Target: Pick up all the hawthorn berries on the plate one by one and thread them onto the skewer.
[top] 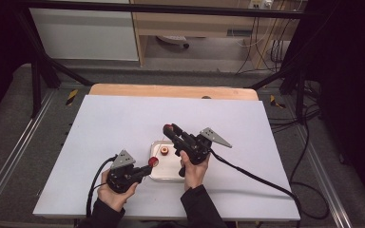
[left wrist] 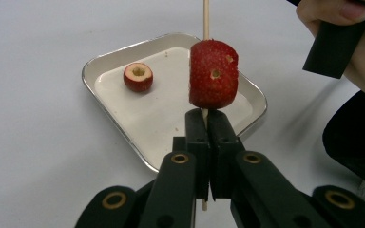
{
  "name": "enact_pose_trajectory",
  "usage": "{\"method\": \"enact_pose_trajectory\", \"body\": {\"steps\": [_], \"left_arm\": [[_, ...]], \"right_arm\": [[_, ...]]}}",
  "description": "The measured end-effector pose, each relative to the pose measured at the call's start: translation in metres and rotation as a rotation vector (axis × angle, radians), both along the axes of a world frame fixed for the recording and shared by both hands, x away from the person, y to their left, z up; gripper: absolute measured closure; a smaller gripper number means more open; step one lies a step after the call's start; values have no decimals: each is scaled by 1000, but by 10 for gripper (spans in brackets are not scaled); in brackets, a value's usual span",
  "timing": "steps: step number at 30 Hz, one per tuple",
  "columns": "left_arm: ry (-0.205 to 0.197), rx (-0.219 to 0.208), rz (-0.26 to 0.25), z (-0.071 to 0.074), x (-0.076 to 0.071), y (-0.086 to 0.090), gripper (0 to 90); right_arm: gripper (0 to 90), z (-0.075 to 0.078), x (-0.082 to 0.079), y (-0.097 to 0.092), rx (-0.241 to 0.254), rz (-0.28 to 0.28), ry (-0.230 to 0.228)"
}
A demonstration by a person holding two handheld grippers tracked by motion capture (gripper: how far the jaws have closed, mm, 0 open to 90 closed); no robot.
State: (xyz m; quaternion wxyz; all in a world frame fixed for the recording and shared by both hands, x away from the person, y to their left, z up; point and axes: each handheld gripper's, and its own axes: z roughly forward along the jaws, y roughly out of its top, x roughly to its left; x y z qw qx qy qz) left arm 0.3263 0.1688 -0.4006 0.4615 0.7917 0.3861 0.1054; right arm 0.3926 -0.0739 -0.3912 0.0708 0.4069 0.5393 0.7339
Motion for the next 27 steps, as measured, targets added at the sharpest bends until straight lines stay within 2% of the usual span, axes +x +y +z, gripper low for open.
{"method": "enact_pose_trajectory", "body": {"steps": [6, 10, 27], "left_arm": [[8, -17, 4, 1, 0, 0, 885], [9, -10, -1, 0, 0, -1, 885], [20, -30, 6, 0, 1, -1, 886]], "right_arm": [[613, -2, 0, 1, 1, 4, -8], [613, -4, 0, 2, 4, 4, -21], [614, -6, -2, 4, 4, 19, -13]]}}
